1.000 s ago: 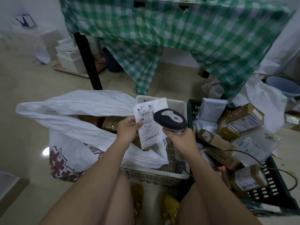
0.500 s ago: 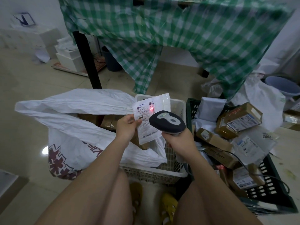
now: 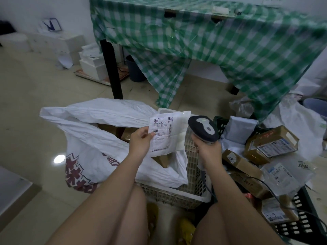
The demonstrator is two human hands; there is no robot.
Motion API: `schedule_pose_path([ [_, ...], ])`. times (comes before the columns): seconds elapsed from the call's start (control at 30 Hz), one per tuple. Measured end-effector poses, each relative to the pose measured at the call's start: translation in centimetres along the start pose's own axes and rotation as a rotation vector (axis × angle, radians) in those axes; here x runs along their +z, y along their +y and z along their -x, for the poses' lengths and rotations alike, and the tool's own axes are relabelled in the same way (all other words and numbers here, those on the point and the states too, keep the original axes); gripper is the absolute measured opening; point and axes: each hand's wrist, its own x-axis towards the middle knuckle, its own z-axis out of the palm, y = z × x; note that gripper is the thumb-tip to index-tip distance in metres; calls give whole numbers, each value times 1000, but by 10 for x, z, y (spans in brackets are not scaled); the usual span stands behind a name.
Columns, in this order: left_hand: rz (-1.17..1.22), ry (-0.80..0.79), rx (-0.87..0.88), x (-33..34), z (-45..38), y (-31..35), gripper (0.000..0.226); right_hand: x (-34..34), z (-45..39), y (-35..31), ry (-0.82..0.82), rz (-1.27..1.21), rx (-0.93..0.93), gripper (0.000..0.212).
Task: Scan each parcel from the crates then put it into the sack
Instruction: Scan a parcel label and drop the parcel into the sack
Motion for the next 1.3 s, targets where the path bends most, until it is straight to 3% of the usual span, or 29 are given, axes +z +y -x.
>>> schedule_pose_path([
  [0.1, -21, 20, 48, -13, -2, 3, 17, 10, -14, -6, 18, -37, -12, 53],
  [0.2, -15, 32, 54, -28, -10, 9, 17, 24, -27, -3, -35, -8, 36, 54],
  [0.3, -51, 73, 70, -43, -24, 13, 15, 41, -33, -2, -87, 17, 42, 40],
  [0.47, -209, 219, 177, -67, -52, 17, 16, 65, -67, 20, -17, 218, -15, 18],
  [0.6, -408, 296, 224, -72, -70, 3, 24, 82, -95, 46, -159, 297, 23, 16],
  [0.67, -459, 363, 214, -72, -76, -3, 28, 91, -100, 56, -267, 308, 35, 32],
  [0.77, -636, 421, 239, -75, -88, -10, 26, 104, -106, 71, -306, 459, -64, 32],
  [0.9, -798, 367, 236, -89, -105, -20, 22, 117, -121, 71, -166, 498, -155, 7],
  [1.07, -1056, 298, 370, -104, -107, -17, 19, 130, -148, 19, -19, 402, -169, 32],
  [1.3, -1169, 140, 316, -105, -103, -9, 31, 158, -135, -60, -4, 230, -239, 32],
])
